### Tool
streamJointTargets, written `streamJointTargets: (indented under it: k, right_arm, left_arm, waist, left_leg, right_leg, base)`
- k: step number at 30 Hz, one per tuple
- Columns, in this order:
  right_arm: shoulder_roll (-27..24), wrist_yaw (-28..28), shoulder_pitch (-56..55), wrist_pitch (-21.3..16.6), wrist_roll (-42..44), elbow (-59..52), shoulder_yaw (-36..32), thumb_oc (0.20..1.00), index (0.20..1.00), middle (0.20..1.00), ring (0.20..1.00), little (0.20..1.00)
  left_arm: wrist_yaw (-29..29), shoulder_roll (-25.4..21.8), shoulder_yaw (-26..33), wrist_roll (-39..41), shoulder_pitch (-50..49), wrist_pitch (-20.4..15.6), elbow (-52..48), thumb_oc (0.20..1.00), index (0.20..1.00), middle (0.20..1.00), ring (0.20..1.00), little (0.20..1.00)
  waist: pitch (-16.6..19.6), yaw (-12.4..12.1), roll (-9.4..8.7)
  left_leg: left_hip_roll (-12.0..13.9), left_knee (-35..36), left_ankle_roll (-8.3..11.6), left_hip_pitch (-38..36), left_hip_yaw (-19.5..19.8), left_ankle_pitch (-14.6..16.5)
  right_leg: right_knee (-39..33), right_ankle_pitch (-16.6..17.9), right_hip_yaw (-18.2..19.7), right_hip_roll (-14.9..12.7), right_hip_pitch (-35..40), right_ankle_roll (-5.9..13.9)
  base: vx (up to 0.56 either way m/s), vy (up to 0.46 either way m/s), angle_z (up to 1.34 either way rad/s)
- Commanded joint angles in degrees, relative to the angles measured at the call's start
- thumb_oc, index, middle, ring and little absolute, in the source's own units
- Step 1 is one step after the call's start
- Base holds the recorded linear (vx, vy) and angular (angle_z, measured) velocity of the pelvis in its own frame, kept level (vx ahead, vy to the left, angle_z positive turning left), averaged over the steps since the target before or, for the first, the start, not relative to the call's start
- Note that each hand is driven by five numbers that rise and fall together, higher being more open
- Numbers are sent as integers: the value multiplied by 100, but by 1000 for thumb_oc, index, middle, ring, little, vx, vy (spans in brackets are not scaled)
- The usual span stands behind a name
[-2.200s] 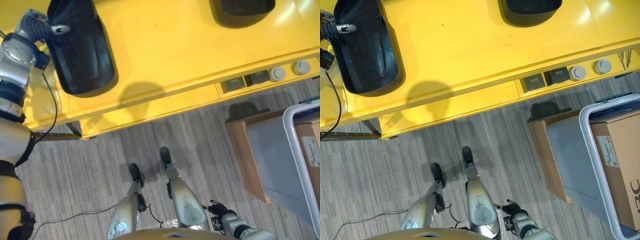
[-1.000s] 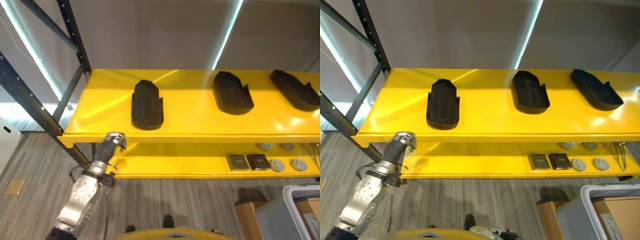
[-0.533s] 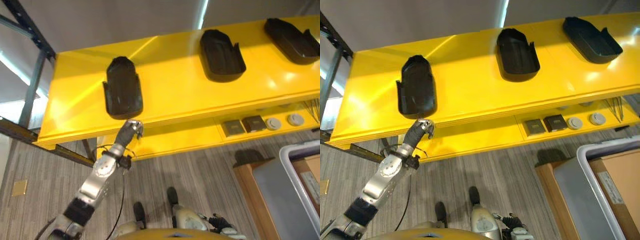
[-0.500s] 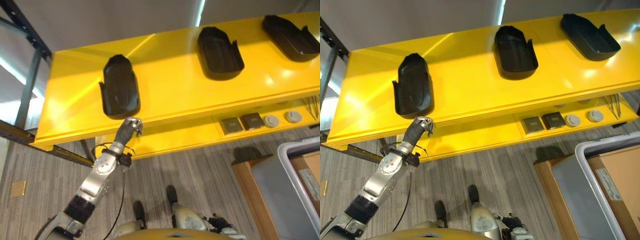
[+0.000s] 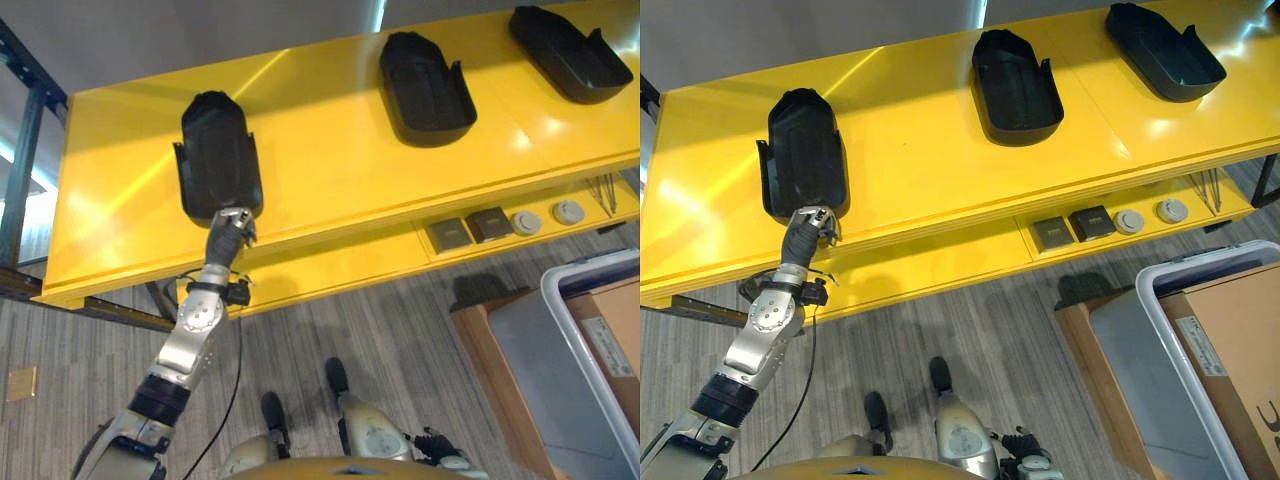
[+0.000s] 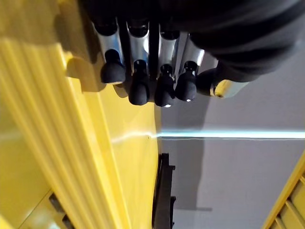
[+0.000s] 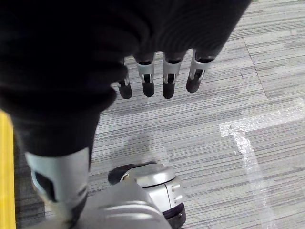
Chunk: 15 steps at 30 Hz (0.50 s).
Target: Move parts from the plastic box to the shelf.
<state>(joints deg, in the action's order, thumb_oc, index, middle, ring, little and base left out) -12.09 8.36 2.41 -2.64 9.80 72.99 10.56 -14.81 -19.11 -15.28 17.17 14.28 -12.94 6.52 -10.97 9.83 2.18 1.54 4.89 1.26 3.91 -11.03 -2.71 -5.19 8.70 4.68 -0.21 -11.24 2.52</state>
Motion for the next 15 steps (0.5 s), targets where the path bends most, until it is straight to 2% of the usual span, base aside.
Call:
streamJointTargets:
  k: [1, 9, 15]
  right_arm:
    - [138, 150, 32, -70, 81, 156, 222, 1000, 1000, 1000, 1000, 1000]
    - [112, 153, 93, -139, 127, 99, 344, 1000, 1000, 1000, 1000, 1000]
    - [166, 141, 68, -157, 104, 90, 434, 1000, 1000, 1000, 1000, 1000]
  left_arm:
    - [-338, -127, 244, -205, 554, -391, 317, 200, 200, 200, 200, 200]
    - [-793, -283, 223, -453, 1332, -377, 1056, 200, 200, 200, 200, 200]
    - [-887, -355, 170, -497, 1582, -385, 1180, 200, 200, 200, 200, 200]
  waist:
    - [97, 82, -197]
    - [78, 175, -249]
    - [74, 220, -275]
  left_leg:
    - [457, 11, 321, -106, 272, 165]
    - [487, 11, 356, 103, 243, 104]
    - [518, 11, 382, 140, 217, 83]
  right_leg:
    - [95, -415, 139, -374, 148, 420]
    - [154, -364, 185, -321, -109, 411]
    - [165, -352, 246, -276, -175, 410]
  base:
    - [0, 0, 0]
    - [-1, -2, -1]
    - [6, -8, -8]
